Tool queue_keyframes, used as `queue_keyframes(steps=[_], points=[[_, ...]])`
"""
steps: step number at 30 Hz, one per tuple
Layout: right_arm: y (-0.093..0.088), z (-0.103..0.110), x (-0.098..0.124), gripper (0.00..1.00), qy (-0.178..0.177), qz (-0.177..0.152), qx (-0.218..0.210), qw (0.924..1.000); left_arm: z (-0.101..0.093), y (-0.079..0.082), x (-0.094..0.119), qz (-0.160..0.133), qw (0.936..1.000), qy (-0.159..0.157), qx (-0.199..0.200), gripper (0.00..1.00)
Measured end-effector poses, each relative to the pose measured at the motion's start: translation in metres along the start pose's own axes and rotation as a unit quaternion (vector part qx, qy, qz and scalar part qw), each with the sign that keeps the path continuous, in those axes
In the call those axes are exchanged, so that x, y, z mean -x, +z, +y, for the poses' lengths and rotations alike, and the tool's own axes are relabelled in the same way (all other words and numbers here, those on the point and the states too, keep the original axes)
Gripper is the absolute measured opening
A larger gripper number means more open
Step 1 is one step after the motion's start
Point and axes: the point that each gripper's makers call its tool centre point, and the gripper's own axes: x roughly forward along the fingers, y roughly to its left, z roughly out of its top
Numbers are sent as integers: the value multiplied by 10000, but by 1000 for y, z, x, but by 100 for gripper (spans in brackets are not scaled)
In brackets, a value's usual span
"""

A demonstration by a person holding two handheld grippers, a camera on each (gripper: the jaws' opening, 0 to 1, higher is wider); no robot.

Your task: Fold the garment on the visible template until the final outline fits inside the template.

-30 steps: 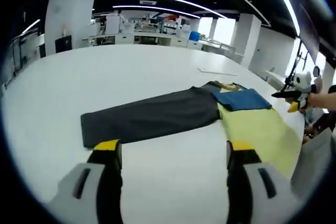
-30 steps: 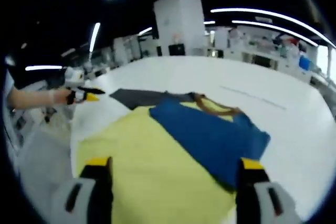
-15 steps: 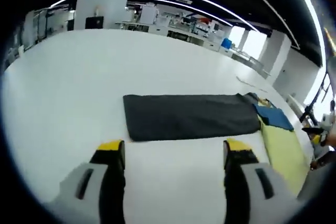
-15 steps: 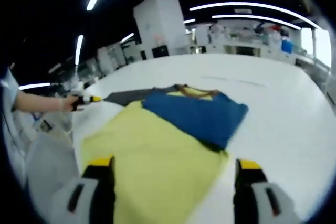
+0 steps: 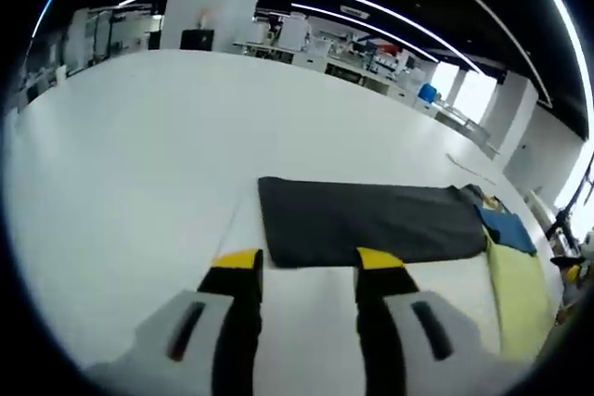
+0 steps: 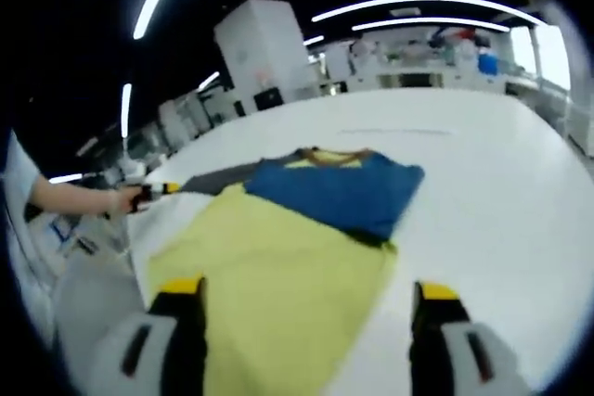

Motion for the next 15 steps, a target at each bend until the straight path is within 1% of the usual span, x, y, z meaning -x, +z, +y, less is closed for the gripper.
queue_keyframes(steps=[3,4,6,7,9,12,14,15], points=[[-1,-2,1,91,-17,18,0,10000,6,0,-3,-4,9999,123,17,27],[0,-3,1,91,-22,13,-5,10000,10,-3,-2,49,9996,282,-12,21],[0,-4,2,91,-36,5,-11,10000,26,-4,1,97,9963,803,-299,5],[-1,-5,2,91,-41,9,-11,10000,17,-4,-2,35,9983,541,-209,5],[-2,-5,3,91,-53,10,-14,10000,16,-5,-1,39,9978,661,18,4],[-3,-6,4,90,-51,-3,-56,10000,19,-3,-4,55,9975,698,29,3],[-5,-7,5,90,-56,-4,-68,10000,16,-4,-4,104,9973,724,55,2],[-6,-8,6,90,-55,-8,-71,10000,13,-3,-3,103,9972,739,-6,0]])
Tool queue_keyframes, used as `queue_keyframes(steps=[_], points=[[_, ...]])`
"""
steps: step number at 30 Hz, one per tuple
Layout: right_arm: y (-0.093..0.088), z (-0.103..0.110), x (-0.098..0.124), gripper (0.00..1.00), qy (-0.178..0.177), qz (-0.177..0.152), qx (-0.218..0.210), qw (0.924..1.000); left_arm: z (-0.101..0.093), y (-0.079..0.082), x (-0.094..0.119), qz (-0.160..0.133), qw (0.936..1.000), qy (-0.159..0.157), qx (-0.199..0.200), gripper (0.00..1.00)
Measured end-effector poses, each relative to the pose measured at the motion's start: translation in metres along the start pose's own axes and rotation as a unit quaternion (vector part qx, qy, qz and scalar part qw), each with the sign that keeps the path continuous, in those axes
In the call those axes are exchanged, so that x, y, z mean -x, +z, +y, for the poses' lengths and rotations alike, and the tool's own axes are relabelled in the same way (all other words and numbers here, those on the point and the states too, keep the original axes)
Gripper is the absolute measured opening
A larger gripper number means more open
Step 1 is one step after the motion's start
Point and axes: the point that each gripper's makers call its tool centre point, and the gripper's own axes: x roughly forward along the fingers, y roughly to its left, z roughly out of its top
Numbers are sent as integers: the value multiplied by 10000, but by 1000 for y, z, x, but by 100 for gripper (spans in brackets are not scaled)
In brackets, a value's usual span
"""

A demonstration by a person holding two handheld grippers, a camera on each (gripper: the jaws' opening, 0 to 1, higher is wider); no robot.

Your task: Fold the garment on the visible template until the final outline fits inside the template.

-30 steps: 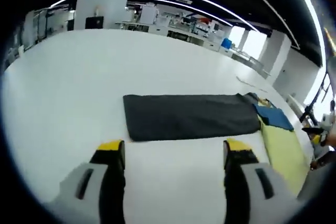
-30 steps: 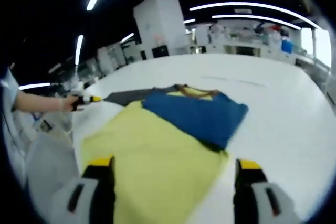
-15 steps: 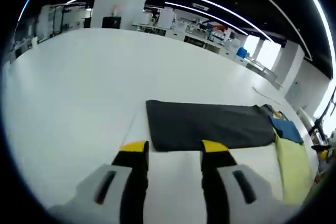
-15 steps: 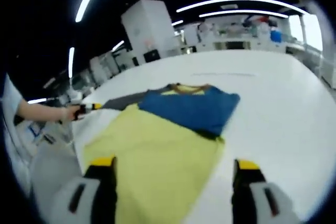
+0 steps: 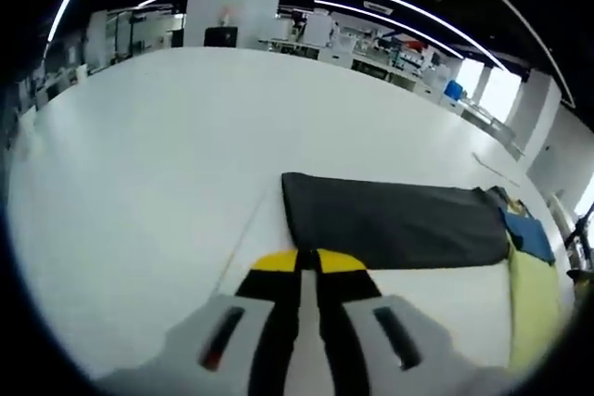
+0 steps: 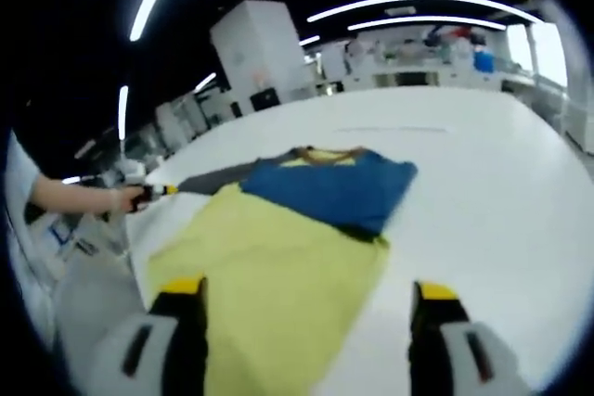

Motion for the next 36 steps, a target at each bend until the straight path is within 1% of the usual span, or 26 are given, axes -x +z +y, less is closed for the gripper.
queue_keyframes(steps=[1,3,5,8,9,11,12,13,14,15,17,19,21,23,24,25,26,29,30,32,33,34,35,36], points=[[0,0,1,90,3,-5,-7,10000,-4,2,2,-16,10000,-26,-79,0],[-1,0,2,90,0,-19,-31,10000,-9,2,0,19,9999,-50,-143,0],[-1,-1,4,90,-4,-50,-58,10000,-9,8,5,-35,9999,-145,-72,0],[-1,-1,5,90,-2,-92,-80,9999,-17,14,7,-112,9995,-297,23,0],[0,-1,5,90,-1,-110,-95,9999,-27,20,13,-156,9991,-401,49,0],[1,0,5,89,9,-151,-105,9998,-39,28,17,-299,9977,-598,60,0],[1,1,5,89,18,-159,-113,9998,-43,29,18,-284,9978,-600,81,0],[2,1,5,89,32,-181,-129,9997,-45,29,15,-313,9973,-661,65,0],[2,2,4,89,44,-193,-137,9997,-53,31,15,-349,9965,-754,-21,0],[3,2,4,89,59,-200,-142,9997,-64,34,18,-354,9964,-768,-18,0],[3,4,4,88,83,-195,-113,9997,-79,40,19,-427,9930,-1101,45,0],[5,4,4,88,109,-209,-109,9997,-82,42,15,-404,9925,-1150,63,0],[6,4,4,88,114,-233,-121,9996,-94,48,14,-440,9901,-1329,-45,0],[7,2,4,87,112,-263,-136,9995,-105,54,13,-450,9887,-1428,69,0],[8,2,5,87,111,-268,-138,9995,-115,60,14,-505,9858,-1593,186,0],[8,2,5,87,112,-280,-142,9994,-121,63,14,-524,9842,-1675,241,0],[8,2,5,87,113,-294,-149,9994,-128,67,14,-553,9830,-1734,240,0],[6,3,5,87,123,-268,-143,9995,-161,74,21,-628,9780,-1981,180,0],[6,2,5,87,123,-267,-139,9995,-169,76,23,-620,9769,-2032,221,0],[8,2,5,87,132,-296,-162,9993,-187,81,26,-655,9721,-2243,183,0],[8,2,5,87,127,-309,-175,9993,-202,83,30,-666,9687,-2388,139,0],[8,2,5,87,128,-316,-181,9993,-210,84,31,-675,9673,-2442,103,0],[8,1,5,86,122,-319,-180,9993,-204,86,26,-664,9656,-2513,97,0],[8,1,5,86,108,-331,-177,9992,-213,87,26,-655,9628,-2620,41,0]])
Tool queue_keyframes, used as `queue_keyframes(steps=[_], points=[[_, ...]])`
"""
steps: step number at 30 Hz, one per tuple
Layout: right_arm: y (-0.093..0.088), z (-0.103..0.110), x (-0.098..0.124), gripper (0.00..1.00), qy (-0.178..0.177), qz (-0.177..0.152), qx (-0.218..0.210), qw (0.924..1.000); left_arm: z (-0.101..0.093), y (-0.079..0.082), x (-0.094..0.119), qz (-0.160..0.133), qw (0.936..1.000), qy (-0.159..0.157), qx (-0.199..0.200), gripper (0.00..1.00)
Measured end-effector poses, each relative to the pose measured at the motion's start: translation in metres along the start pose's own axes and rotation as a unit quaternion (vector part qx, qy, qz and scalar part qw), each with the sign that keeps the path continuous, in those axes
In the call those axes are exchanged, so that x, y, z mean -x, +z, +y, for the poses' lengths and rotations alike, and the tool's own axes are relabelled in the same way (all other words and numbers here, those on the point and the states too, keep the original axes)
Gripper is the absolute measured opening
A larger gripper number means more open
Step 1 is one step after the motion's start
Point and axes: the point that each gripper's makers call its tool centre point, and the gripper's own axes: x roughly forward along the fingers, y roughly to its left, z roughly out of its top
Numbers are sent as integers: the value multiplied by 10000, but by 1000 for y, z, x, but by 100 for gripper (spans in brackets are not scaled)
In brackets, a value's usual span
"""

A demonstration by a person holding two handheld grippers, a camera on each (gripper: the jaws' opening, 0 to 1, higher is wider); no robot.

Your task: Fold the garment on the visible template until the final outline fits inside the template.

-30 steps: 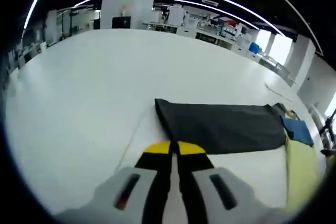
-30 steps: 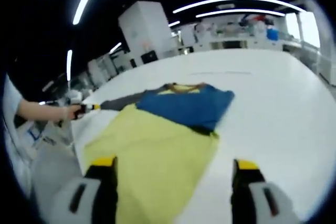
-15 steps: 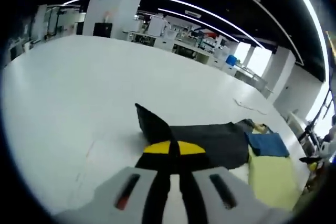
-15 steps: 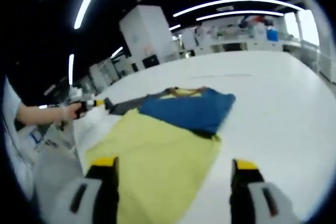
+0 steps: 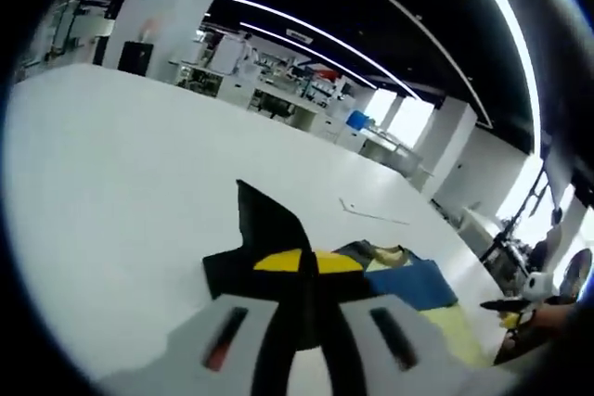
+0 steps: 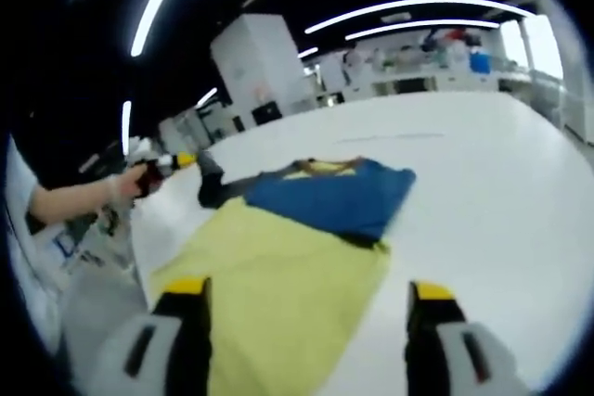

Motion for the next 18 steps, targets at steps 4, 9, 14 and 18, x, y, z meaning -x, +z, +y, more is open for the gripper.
queue_keyframes(steps=[4,9,14,18], points=[[1,-2,2,86,-10,-59,-30,10000,-42,0,-13,-29,9995,-312,62,0],[0,-4,5,85,-69,-89,-79,9999,-76,-8,-30,63,9982,-590,57,0],[-1,-5,8,85,-104,-116,-115,9998,-108,-17,-51,175,9953,-932,173,0],[-1,-8,11,85,-137,-172,-170,9996,-137,-28,-65,330,9923,-1189,129,0]])
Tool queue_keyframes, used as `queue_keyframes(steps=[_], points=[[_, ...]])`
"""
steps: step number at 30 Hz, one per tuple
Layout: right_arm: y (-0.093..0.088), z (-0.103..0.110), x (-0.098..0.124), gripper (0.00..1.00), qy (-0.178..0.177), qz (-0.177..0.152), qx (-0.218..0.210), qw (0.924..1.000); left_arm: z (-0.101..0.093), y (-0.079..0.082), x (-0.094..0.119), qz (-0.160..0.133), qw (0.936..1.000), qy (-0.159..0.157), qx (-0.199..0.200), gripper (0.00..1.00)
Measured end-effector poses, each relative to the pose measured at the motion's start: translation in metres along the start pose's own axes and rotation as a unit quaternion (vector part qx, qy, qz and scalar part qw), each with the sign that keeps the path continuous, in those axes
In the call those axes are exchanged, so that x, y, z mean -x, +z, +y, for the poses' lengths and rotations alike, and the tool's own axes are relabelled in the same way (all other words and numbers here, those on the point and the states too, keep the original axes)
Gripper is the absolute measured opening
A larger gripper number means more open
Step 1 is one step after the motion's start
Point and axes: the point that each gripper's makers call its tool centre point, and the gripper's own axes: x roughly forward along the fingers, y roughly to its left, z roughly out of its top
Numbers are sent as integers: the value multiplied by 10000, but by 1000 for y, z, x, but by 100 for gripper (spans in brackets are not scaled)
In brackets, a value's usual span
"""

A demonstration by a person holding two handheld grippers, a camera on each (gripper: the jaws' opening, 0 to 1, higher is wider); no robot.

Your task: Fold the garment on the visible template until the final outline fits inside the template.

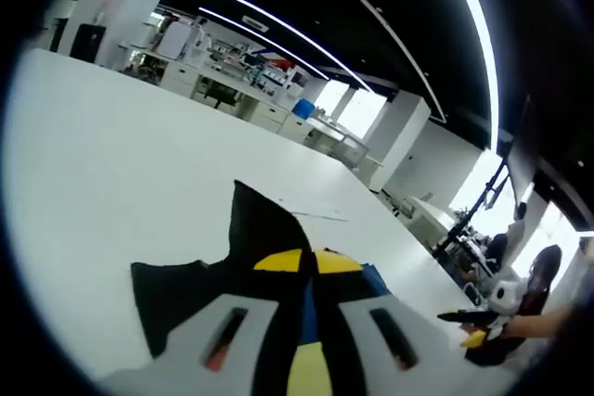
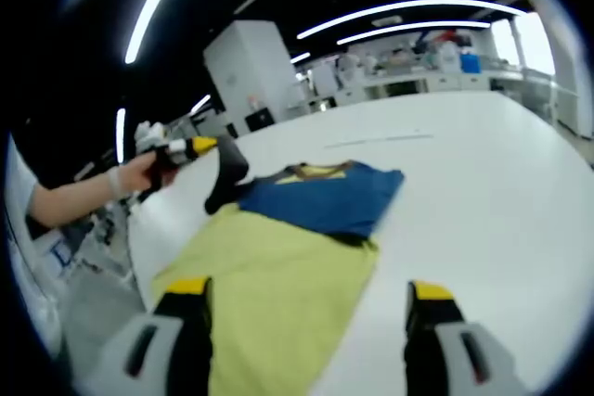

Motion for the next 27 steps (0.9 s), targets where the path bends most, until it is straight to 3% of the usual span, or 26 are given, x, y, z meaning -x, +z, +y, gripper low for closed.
queue_keyframes(steps=[7,13,27], points=[[-4,-6,5,85,-69,-37,-119,9999,-35,-13,-28,257,9990,-356,-113,0],[-8,-10,8,84,-124,-62,-224,9997,-50,-25,-49,464,9971,-561,-209,0],[-9,-16,8,83,-167,-102,-368,9991,-100,-61,-102,830,9916,-987,-2,0]])
